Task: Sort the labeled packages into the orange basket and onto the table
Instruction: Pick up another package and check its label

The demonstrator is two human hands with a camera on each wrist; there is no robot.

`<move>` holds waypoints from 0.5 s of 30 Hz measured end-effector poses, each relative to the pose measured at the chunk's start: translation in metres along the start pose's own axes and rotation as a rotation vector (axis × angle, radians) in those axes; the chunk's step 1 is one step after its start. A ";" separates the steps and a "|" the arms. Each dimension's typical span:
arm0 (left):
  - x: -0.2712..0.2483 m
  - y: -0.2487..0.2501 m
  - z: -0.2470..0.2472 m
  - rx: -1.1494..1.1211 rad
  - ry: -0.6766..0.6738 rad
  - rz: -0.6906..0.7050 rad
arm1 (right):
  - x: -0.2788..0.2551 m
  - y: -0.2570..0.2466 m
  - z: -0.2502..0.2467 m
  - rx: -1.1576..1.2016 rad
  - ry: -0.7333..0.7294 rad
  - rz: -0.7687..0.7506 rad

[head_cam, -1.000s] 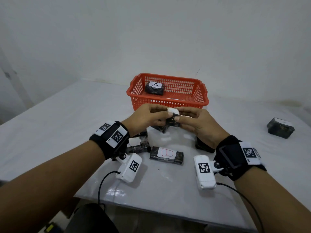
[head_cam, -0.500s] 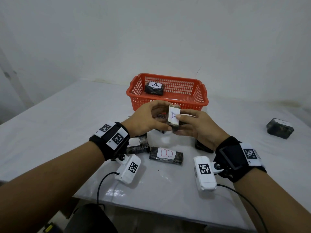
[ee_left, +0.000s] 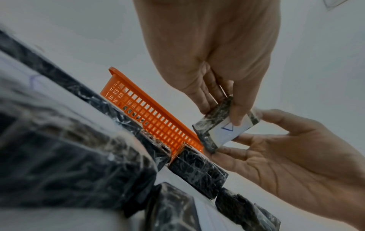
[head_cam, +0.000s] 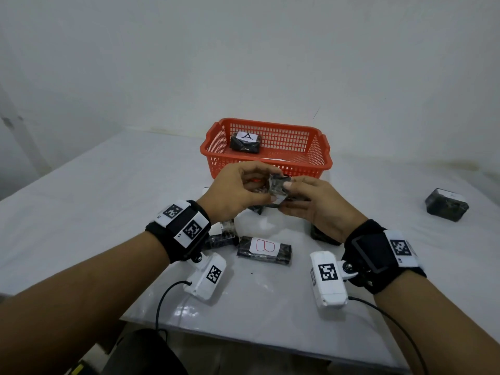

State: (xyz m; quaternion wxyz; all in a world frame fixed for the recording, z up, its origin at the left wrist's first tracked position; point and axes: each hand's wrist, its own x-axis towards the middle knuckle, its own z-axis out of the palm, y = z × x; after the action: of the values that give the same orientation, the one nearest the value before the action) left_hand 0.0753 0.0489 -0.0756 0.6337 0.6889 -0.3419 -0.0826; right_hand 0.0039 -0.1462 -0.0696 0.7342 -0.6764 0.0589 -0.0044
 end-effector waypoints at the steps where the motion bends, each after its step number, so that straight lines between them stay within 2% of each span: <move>1: -0.001 0.001 0.001 -0.012 -0.008 -0.005 | 0.000 0.000 0.001 -0.020 0.011 -0.016; 6: -0.001 0.006 0.004 0.074 -0.015 -0.106 | 0.003 0.000 0.000 -0.088 0.075 -0.138; 9: 0.002 0.002 0.006 0.034 0.003 -0.195 | 0.004 -0.003 0.003 -0.099 0.066 -0.144; 12: 0.004 0.003 0.006 0.005 0.063 -0.167 | 0.004 -0.004 0.006 -0.126 0.044 -0.125; 15: 0.005 0.006 0.006 0.025 0.061 -0.140 | 0.003 -0.006 0.007 -0.135 0.042 -0.159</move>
State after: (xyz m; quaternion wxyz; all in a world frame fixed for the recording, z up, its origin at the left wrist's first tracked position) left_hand 0.0735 0.0415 -0.0690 0.6278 0.7213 -0.2744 -0.1014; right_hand 0.0080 -0.1402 -0.0637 0.6830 -0.7265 0.0204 -0.0729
